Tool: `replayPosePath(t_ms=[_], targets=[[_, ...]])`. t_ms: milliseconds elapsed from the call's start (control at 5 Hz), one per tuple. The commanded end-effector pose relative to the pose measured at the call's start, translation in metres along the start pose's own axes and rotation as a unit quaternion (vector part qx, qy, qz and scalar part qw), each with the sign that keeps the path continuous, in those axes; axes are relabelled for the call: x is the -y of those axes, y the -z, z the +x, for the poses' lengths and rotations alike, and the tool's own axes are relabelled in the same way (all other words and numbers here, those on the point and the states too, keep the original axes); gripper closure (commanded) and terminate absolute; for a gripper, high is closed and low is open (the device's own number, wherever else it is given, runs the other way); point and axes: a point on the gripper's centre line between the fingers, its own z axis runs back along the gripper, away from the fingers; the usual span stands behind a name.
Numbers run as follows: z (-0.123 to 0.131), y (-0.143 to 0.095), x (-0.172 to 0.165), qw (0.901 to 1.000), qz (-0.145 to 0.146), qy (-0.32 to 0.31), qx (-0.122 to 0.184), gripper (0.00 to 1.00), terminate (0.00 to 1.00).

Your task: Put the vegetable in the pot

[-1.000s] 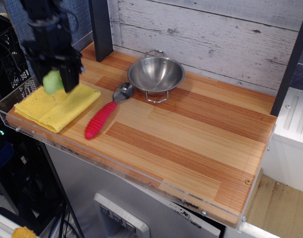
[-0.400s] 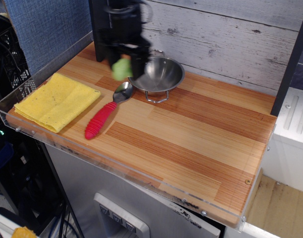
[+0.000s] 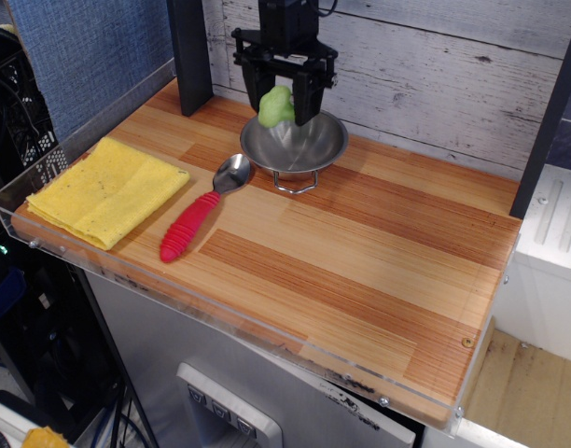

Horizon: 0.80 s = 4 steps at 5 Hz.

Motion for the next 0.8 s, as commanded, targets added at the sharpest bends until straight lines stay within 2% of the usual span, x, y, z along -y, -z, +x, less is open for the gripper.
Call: replayPosePath(t_ms=[0, 200, 400, 600], targets=[[-0.005, -0.016, -0.011, 0.9998, 0.011, -0.009, 0.014, 0.0, 0.0], [-0.009, -0.024, -0.008, 0.9993, 0.014, -0.011, 0.031, 0.0, 0.0], [-0.02, -0.045, -0.003, 0.9973, 0.025, -0.005, 0.069, 0.0, 0.0], [-0.05, -0.088, 0.011, 0.9904, 0.038, -0.008, 0.133, 0.0, 0.0]])
